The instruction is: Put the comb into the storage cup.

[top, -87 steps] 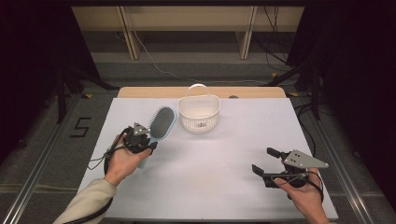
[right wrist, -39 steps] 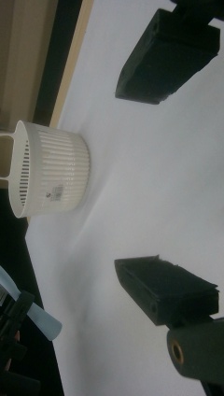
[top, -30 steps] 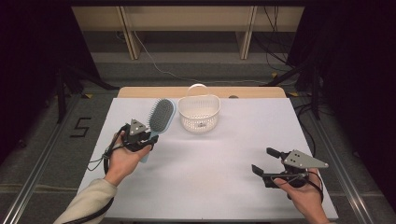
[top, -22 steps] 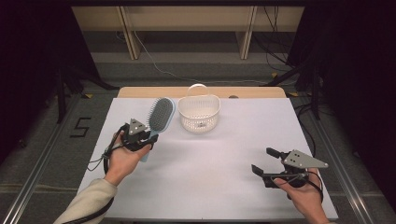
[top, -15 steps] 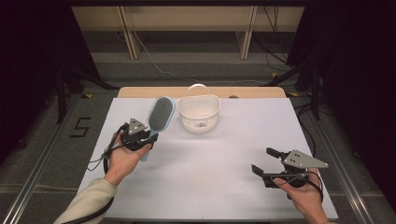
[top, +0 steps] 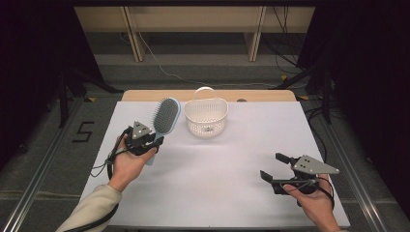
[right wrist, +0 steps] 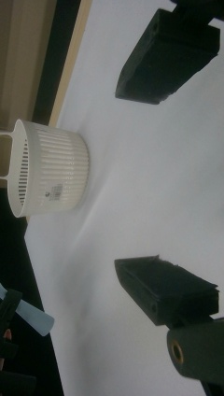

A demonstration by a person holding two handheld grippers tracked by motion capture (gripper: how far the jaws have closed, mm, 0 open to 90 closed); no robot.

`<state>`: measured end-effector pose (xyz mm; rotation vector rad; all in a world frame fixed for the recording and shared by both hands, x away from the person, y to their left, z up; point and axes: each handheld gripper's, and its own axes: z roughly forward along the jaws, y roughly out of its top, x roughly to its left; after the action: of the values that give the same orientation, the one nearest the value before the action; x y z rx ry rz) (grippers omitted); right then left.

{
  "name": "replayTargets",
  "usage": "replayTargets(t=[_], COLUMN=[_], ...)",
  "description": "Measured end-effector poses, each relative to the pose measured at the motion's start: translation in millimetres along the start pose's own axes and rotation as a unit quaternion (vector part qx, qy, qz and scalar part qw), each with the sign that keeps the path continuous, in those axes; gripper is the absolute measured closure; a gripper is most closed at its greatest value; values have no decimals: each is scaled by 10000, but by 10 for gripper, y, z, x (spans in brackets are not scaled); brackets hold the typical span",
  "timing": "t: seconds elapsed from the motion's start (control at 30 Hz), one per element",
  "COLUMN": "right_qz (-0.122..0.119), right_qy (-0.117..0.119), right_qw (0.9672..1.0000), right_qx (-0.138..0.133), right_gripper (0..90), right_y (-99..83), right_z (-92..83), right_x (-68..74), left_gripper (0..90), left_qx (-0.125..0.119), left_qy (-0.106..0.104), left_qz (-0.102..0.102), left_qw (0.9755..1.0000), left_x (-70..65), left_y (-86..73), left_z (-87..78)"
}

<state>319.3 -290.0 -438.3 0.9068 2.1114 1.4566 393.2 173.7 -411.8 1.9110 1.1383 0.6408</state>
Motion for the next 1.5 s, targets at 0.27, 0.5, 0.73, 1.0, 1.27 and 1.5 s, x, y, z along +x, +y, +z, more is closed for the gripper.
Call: replayTargets(t=[0.27, 0.5, 0.73, 1.0, 1.27, 1.5], right_qz=[-3, 3, -9, -6, -6, -13], right_qy=[6, 10, 6, -2, -3, 5], right_qw=[10000, 10000, 10000, 10000, 10000, 10000], right_qx=[1, -7, 1, -3, 11, 16], right_gripper=[158, 158, 158, 158, 158, 158], right_y=[-2, -3, -2, 1, 0, 0], right_z=[3, 5, 4, 0, 0, 2], right_x=[0, 0, 0, 3, 1, 1], left_gripper=[697, 697, 697, 696, 697, 697], left_qx=[-41, -62, -102, -179, -231, -288], left_qy=[41, 39, 27, 28, 39, 45], left_qz=[1, -10, -25, -50, -57, -67], left_qw=[10000, 10000, 9999, 9998, 9997, 9996], left_x=[4, -1, -4, -23, -14, -7], left_y=[9, 20, 44, 71, 87, 101], left_z=[-2, 0, -7, -6, -19, -26])
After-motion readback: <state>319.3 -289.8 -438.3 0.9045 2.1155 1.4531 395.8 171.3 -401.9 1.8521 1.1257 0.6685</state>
